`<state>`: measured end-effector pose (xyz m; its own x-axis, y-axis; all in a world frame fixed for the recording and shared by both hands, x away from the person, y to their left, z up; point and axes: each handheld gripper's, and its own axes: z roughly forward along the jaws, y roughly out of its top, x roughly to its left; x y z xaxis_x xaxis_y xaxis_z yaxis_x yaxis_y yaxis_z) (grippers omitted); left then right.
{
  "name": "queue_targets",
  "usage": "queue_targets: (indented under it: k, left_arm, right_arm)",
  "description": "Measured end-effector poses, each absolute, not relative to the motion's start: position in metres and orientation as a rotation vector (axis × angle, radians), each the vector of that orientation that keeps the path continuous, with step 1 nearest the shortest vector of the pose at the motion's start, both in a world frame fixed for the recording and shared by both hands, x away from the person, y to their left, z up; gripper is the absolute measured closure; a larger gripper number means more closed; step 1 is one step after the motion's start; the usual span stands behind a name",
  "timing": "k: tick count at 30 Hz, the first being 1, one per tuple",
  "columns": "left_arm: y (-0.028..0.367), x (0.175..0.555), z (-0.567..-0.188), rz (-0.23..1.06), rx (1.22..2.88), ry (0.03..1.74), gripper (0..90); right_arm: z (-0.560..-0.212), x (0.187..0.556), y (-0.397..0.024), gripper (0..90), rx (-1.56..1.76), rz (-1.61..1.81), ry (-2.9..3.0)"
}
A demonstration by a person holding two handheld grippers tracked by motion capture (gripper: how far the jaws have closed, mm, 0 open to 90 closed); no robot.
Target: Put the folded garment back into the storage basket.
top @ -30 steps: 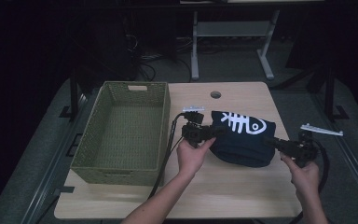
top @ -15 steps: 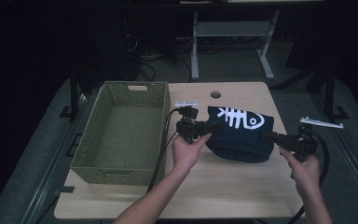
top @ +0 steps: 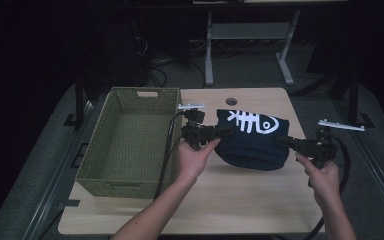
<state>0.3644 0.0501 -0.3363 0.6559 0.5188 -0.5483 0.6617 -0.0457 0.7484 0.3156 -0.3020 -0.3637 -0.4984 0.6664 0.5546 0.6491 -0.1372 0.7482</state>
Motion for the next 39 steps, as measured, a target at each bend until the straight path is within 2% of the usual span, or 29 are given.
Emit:
queue_targets:
  k: [39]
  left_arm:
    - [0.118,0.37,-0.31,-0.145,1.63,1.005,68.8]
  right_arm:
    - [-0.325,0.344,-0.242,72.1,1.458,1.76,2.161]
